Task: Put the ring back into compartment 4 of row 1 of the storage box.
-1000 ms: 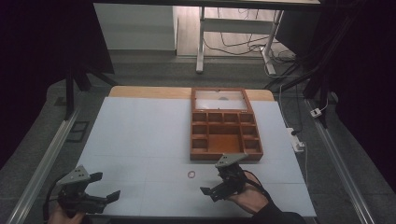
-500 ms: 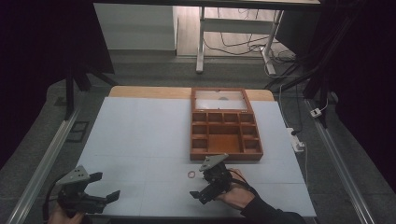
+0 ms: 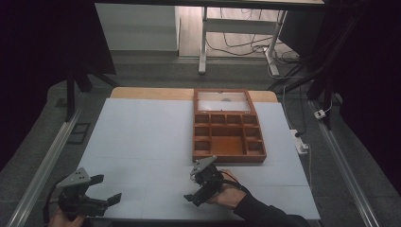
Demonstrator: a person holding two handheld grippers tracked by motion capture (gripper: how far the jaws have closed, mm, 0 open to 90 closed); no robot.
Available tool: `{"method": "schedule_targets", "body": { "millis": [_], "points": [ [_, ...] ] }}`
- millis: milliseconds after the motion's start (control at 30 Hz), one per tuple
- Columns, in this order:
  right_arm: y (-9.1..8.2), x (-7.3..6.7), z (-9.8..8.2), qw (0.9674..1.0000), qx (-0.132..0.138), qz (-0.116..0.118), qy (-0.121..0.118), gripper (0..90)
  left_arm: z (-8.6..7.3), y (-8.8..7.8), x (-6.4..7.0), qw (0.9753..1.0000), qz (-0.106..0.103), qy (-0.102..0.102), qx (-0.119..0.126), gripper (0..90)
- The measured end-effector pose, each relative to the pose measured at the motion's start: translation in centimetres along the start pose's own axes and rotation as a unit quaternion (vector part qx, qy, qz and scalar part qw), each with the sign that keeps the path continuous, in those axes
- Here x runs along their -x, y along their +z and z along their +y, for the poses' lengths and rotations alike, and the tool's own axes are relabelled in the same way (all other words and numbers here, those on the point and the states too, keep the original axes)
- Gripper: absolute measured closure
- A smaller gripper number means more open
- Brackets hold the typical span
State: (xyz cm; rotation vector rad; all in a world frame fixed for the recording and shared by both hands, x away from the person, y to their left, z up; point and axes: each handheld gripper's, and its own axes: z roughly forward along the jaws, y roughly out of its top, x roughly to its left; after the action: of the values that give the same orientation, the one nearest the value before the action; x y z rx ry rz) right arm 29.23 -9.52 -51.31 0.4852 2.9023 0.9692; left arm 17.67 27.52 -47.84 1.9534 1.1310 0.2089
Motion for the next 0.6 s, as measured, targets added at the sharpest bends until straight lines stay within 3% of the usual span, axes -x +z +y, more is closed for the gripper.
{"method": "schedule_targets", "body": {
  "millis": [200, 300, 333, 433, 467, 533, 567, 600],
  "points": [
    [1.1, 0.2, 0.3, 0.9998, -0.005, 0.01, -0.014, 12.8, 0.0, 0.0, 0.0, 1.0, -0.002, 0.001, 0.001, 0.0],
    [1.5, 0.2, 0.4, 0.9995, -0.019, 0.007, -0.024, 24.5, 0.0, 0.0, 0.0, 1.0, -0.003, 0.001, 0.001, 0.0],
    [1.4, 0.1, 0.4, 0.999, -0.022, -0.011, -0.038, 36.8, 0.0, 0.0, 0.0, 1.0, -0.003, 0.002, 0.001, 0.0],
    [1.1, 0.5, 0.6, 0.9989, -0.029, -0.023, -0.029, 57.7, 0.0, 0.0, 0.0, 1.0, -0.003, 0.002, 0.0, 0.0],
    [1.1, 0.5, 0.6, 0.9989, -0.029, -0.023, -0.029, 57.7, 0.0, 0.0, 0.0, 1.0, -0.003, 0.003, 0.0, 0.0],
    [0.9, 0.7, 0.6, 0.9986, -0.033, -0.026, -0.031, 68.3, 0.0, 0.0, 0.0, 1.0, -0.003, 0.004, 0.0, 0.0],
    [0.8, 0.9, 0.6, 0.9986, -0.037, -0.026, -0.028, 83.8, 0.0, 0.0, 0.0, 1.0, -0.003, 0.004, 0.0, 0.0],
    [0.8, 0.9, 0.5, 0.9985, -0.038, -0.026, -0.031, 87.3, 0.0, 0.0, 0.0, 1.0, -0.003, 0.004, 0.0, 0.0]
  ]
}}
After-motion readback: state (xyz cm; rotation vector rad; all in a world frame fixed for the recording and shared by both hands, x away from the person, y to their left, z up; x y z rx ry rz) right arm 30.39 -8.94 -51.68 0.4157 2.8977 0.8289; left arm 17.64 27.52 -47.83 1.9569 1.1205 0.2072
